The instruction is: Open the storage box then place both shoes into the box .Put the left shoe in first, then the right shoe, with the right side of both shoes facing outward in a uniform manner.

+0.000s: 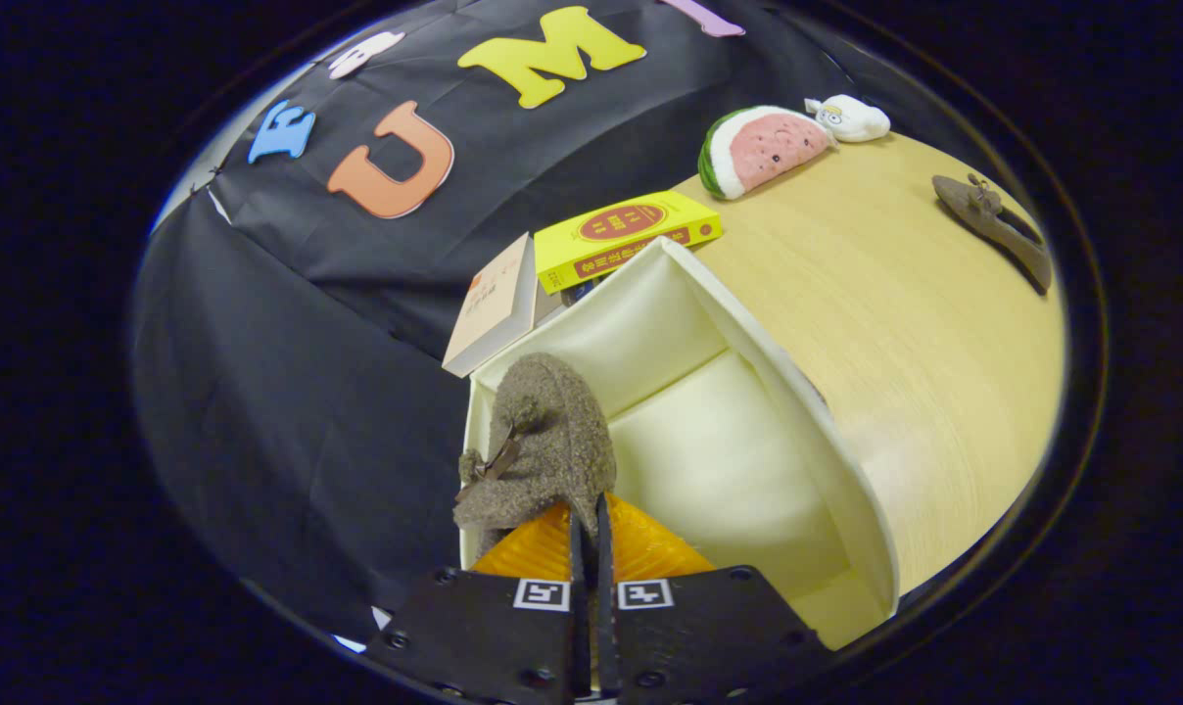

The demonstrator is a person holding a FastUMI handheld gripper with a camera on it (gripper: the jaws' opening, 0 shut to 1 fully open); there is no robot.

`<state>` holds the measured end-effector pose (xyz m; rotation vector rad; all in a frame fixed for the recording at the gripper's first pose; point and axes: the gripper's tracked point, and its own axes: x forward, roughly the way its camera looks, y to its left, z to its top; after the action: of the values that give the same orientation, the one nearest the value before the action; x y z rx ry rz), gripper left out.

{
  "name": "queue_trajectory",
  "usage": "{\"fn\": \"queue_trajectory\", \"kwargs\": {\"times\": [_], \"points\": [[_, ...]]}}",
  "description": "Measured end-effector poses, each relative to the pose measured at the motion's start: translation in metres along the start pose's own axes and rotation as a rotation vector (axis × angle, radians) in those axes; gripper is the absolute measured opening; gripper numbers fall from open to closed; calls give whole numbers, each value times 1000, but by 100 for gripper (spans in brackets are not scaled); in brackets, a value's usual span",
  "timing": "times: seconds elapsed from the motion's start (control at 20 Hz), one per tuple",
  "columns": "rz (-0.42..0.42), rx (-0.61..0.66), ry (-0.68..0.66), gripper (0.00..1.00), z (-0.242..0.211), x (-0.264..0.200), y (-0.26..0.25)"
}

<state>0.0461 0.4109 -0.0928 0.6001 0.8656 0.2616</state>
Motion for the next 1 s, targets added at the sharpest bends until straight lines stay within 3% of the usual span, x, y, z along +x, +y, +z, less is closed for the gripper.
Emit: {"fn": "queue_trajectory", "kwargs": {"times": [0.05, 0.2, 0.25, 0.55, 0.7, 1.0], "points": [[10, 9, 12, 12, -2, 2, 1], [66, 23, 48, 21, -7, 4, 10], [74, 5, 61, 29, -8, 3, 13], [108, -194, 42, 66, -10, -14, 24], [109, -337, -29, 83, 3, -37, 26], [101, -591, -244, 87, 54, -101, 22]]}}
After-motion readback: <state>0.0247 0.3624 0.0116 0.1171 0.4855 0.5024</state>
